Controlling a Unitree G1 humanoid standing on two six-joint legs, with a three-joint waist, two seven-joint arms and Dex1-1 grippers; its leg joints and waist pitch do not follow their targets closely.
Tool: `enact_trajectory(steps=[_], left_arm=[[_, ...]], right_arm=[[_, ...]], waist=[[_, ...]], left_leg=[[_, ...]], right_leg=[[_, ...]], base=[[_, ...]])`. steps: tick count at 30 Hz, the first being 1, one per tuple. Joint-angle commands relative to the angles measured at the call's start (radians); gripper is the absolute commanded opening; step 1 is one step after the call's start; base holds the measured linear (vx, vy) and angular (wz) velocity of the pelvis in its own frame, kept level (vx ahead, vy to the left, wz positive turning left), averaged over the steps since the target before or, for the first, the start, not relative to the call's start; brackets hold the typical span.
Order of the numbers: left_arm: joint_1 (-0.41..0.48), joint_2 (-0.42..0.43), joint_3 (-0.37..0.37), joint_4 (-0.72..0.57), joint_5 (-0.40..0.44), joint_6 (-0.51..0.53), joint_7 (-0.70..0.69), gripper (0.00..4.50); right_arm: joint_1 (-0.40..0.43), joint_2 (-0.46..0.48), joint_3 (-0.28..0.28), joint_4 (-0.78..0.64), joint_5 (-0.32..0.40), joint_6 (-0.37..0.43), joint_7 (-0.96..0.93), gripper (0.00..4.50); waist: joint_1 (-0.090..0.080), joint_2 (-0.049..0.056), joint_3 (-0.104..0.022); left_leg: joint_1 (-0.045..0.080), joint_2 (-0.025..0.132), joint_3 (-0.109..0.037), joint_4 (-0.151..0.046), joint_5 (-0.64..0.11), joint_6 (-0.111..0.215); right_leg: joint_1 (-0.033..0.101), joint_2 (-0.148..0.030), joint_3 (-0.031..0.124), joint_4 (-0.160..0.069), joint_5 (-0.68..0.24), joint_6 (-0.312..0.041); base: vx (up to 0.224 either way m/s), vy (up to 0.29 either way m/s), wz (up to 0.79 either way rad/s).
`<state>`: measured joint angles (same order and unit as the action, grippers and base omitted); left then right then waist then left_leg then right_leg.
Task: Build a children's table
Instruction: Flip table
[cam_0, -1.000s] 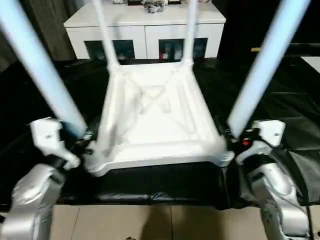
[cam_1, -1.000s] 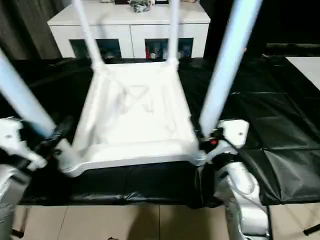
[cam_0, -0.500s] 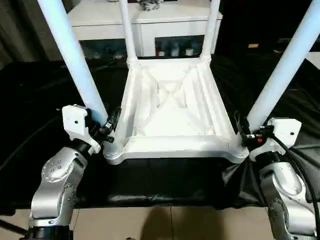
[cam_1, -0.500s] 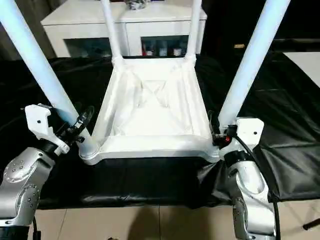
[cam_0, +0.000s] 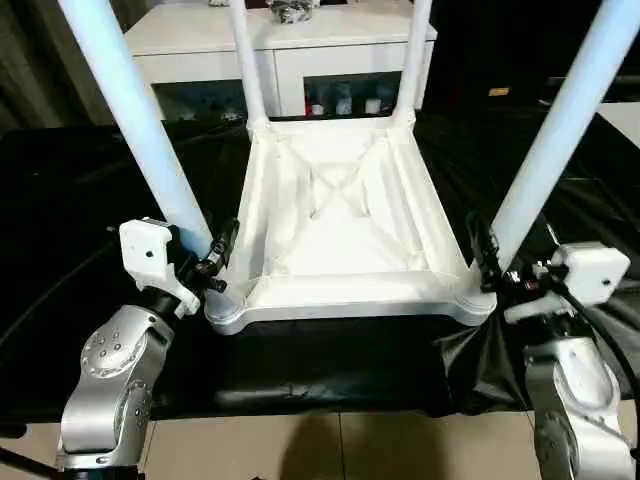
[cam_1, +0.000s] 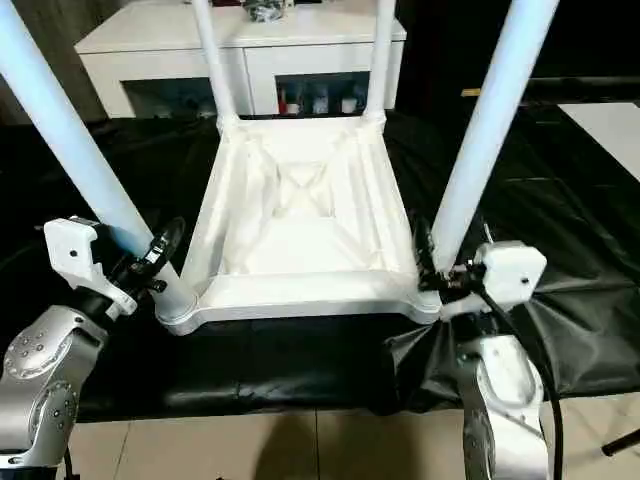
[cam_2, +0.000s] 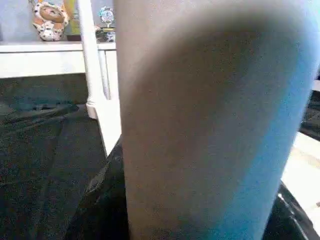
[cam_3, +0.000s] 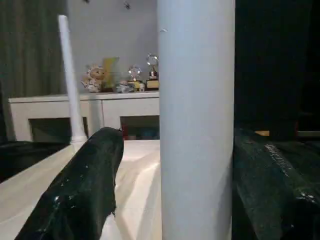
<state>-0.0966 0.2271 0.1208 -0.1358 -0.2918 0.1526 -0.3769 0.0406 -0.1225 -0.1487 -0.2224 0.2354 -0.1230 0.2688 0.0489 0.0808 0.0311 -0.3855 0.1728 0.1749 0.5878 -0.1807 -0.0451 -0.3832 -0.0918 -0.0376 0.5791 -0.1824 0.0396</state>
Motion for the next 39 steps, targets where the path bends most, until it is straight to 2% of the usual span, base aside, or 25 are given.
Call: enact_trajectory(steps=[1,3,5,6,7,8,9,10,11,12,14,15,16,17,18,20,21,22,24,27,29,30,34,36,39], left_arm=[[-0.003,0.001,-0.01,0.009,0.013,0.003,0.006,1.83],[-0.007,0.005,-0.008,0.015,0.016,0.005,0.007,1.83],[-0.011,0.004,-0.006,0.02,0.012,0.012,0.009,1.83],[-0.015,0.001,-0.005,0.023,0.004,0.018,0.01,1.83],[-0.016,0.0,-0.004,0.024,0.002,0.02,0.01,1.83],[-0.02,-0.001,-0.003,0.028,-0.001,0.023,0.011,1.83],[-0.021,-0.002,-0.002,0.029,-0.002,0.024,0.012,1.83],[-0.026,-0.005,0.001,0.033,-0.005,0.028,0.016,1.83],[-0.037,-0.015,0.009,0.039,-0.021,0.039,0.022,1.83],[-0.044,-0.021,0.016,0.043,-0.033,0.047,0.027,1.83],[-0.047,-0.025,0.019,0.044,-0.039,0.052,0.03,1.83],[-0.052,-0.032,0.025,0.043,-0.054,0.059,0.032,1.83],[-0.052,-0.032,0.025,0.043,-0.054,0.059,0.032,1.83],[-0.054,-0.053,0.035,0.032,-0.096,0.078,0.037,1.83],[-0.054,-0.069,0.047,0.025,-0.126,0.089,0.044,1.83],[-0.054,-0.094,0.065,0.018,-0.17,0.105,0.054,1.83],[-0.054,-0.094,0.065,0.018,-0.17,0.105,0.054,1.83],[-0.054,-0.102,0.072,0.018,-0.179,0.108,0.062,1.83],[-0.056,-0.115,0.081,0.018,-0.194,0.109,0.07,1.83],[-0.06,-0.148,0.102,0.019,-0.229,0.118,0.088,1.83],[-0.06,-0.149,0.102,0.019,-0.23,0.118,0.089,1.83],[-0.063,-0.172,0.12,0.015,-0.254,0.125,0.105,1.83],[-0.062,-0.19,0.136,0.005,-0.28,0.132,0.115,1.83],[-0.06,-0.204,0.148,-0.004,-0.303,0.137,0.122,1.83],[-0.061,-0.216,0.159,-0.01,-0.325,0.144,0.124,1.83]], right_arm=[[0.026,0.011,-0.012,-0.039,0.024,-0.034,0.0,3.42],[0.041,0.011,-0.032,-0.046,0.025,-0.05,-0.011,3.42],[0.06,0.012,-0.05,-0.072,0.022,-0.063,-0.029,3.42],[0.071,0.012,-0.056,-0.094,0.023,-0.066,-0.037,3.42],[0.074,0.012,-0.056,-0.101,0.025,-0.065,-0.036,3.42],[0.077,0.012,-0.056,-0.109,0.029,-0.063,-0.034,3.42],[0.079,0.012,-0.056,-0.112,0.03,-0.062,-0.033,3.42],[0.081,0.011,-0.057,-0.119,0.028,-0.062,-0.033,3.42],[0.084,0.01,-0.056,-0.129,0.039,-0.043,-0.032,3.42],[0.086,0.009,-0.053,-0.135,0.055,-0.027,-0.029,3.42],[0.087,0.008,-0.05,-0.137,0.068,-0.014,-0.025,3.42],[0.093,0.01,-0.038,-0.144,0.137,0.048,-0.009,3.42],[0.093,0.01,-0.038,-0.144,0.137,0.048,-0.009,3.42],[0.106,0.018,-0.031,-0.157,0.386,0.224,0.028,3.42],[0.124,-0.007,-0.013,-0.167,0.463,0.281,0.091,3.42],[0.15,-0.049,0.012,-0.18,0.524,0.34,0.173,3.42],[0.15,-0.049,0.012,-0.18,0.524,0.34,0.173,3.42],[0.161,-0.072,0.029,-0.182,0.52,0.354,0.21,3.42],[0.172,-0.099,0.055,-0.181,0.516,0.382,0.251,3.42],[0.184,-0.143,0.118,-0.155,0.484,0.455,0.317,3.61],[0.184,-0.144,0.12,-0.154,0.483,0.457,0.318,3.72],[0.171,-0.15,0.123,-0.125,0.505,0.539,0.27,3.82],[0.16,-0.167,0.12,-0.105,0.547,0.617,0.221,4.21],[0.153,-0.176,0.12,-0.084,0.569,0.646,0.224,4.28],[0.12,-0.148,0.098,-0.017,0.574,0.649,0.207,4.49]], waist=[[-0.006,0.003,-0.053],[-0.008,0.004,-0.052],[-0.01,0.025,-0.05],[-0.013,0.012,-0.05],[-0.012,0.011,-0.051],[-0.014,0.013,-0.05],[-0.019,0.023,-0.05],[-0.022,0.02,-0.049],[-0.022,0.035,-0.048],[-0.025,0.028,-0.048],[-0.025,0.03,-0.048],[-0.025,0.034,-0.049],[-0.026,0.033,-0.048],[-0.028,0.031,-0.048],[-0.025,0.036,-0.049],[-0.021,0.029,-0.05],[-0.019,0.029,-0.05],[-0.02,0.022,-0.05],[-0.017,0.027,-0.049],[-0.017,0.021,-0.05],[-0.015,0.024,-0.05],[-0.015,0.011,-0.049],[-0.012,0.016,-0.048],[-0.012,0.012,-0.049],[-0.011,0.013,-0.049]], left_leg=[[0.02,0.042,-0.018,-0.081,-0.311,0.016],[0.018,0.041,-0.019,-0.082,-0.311,0.015],[0.02,0.04,-0.02,-0.083,-0.331,0.009],[0.02,0.04,-0.019,-0.083,-0.343,0.008],[0.019,0.039,-0.02,-0.083,-0.338,0.009],[0.016,0.038,-0.021,-0.084,-0.337,0.015],[0.019,0.037,-0.02,-0.083,-0.352,0.014],[0.017,0.036,-0.021,-0.084,-0.364,0.014],[0.019,0.035,-0.022,-0.084,-0.373,0.011],[0.021,0.036,-0.021,-0.084,-0.395,0.009],[0.017,0.036,-0.023,-0.085,-0.391,0.01],[0.017,0.035,-0.024,-0.085,-0.387,0.011],[0.017,0.035,-0.023,-0.085,-0.385,0.015],[0.019,0.032,-0.024,-0.083,-0.384,0.025],[0.018,0.034,-0.027,-0.082,-0.382,0.033],[0.013,0.038,-0.026,-0.08,-0.37,0.034],[0.007,0.036,-0.023,-0.078,-0.335,0.041],[0.005,0.035,-0.022,-0.079,-0.331,0.044],[0.005,0.036,-0.023,-0.077,-0.316,0.044],[0.003,0.035,-0.022,-0.075,-0.307,0.045],[0.003,0.035,-0.022,-0.075,-0.3,0.044],[0.002,0.034,-0.023,-0.076,-0.295,0.046],[0.004,0.034,-0.023,-0.075,-0.3,0.037],[0.004,0.035,-0.024,-0.075,-0.295,0.034],[0.003,0.036,-0.023,-0.075,-0.287,0.032]], right_leg=[[0.025,-0.031,0.023,-0.058,-0.16,-0.162],[0.026,-0.031,0.022,-0.058,-0.159,-0.162],[0.023,-0.03,0.022,-0.059,-0.176,-0.16],[0.024,-0.029,0.022,-0.062,-0.184,-0.154],[0.026,-0.03,0.022,-0.06,-0.184,-0.152],[0.026,-0.031,0.021,-0.061,-0.193,-0.149],[0.023,-0.03,0.02,-0.065,-0.212,-0.146],[0.025,-0.031,0.02,-0.066,-0.239,-0.143],[0.022,-0.032,0.02,-0.065,-0.254,-0.141],[0.019,-0.03,0.02,-0.071,-0.285,-0.136],[0.022,-0.032,0.02,-0.07,-0.29,-0.135],[0.022,-0.031,0.019,-0.069,-0.288,-0.135],[0.023,-0.031,0.019,-0.071,-0.287,-0.134],[0.024,-0.03,0.018,-0.072,-0.29,-0.137],[0.025,-0.032,0.018,-0.07,-0.296,-0.142],[0.027,-0.033,0.018,-0.073,-0.293,-0.143],[0.024,-0.036,0.019,-0.072,-0.29,-0.138],[0.025,-0.037,0.018,-0.073,-0.304,-0.134],[0.026,-0.038,0.018,-0.075,-0.333,-0.122],[0.024,-0.038,0.018,-0.077,-0.357,-0.114],[0.021,-0.039,0.02,-0.078,-0.365,-0.113],[0.022,-0.038,0.019,-0.078,-0.373,-0.113],[0.017,-0.039,0.019,-0.083,-0.41,-0.102],[0.02,-0.039,0.019,-0.081,-0.397,-0.102],[0.018,-0.039,0.019,-0.081,-0.379,-0.101]], base=[[0.0,0.0,0.0],[0.0,0.0,0.0],[0.0,0.0,0.0],[0.0,0.0,0.0],[0.0,0.0,0.0],[0.0,0.0,0.0],[0.0,0.0,0.0],[0.0,0.0,0.0],[0.0,0.0,0.0],[0.0,0.0,0.0],[0.0,0.0,0.0],[0.0,0.0,0.0],[0.0,0.0,0.0],[0.0,0.0,0.0],[0.0,0.0,0.0],[0.0,0.0,0.0],[0.0,0.0,0.0],[0.0,0.0,0.0],[0.0,0.0,0.0],[0.0,0.0,0.0],[0.0,0.0,0.0],[0.0,0.0,0.0],[0.0,0.0,0.0],[0.0,0.0,0.0],[0.0,0.0,0.0]])
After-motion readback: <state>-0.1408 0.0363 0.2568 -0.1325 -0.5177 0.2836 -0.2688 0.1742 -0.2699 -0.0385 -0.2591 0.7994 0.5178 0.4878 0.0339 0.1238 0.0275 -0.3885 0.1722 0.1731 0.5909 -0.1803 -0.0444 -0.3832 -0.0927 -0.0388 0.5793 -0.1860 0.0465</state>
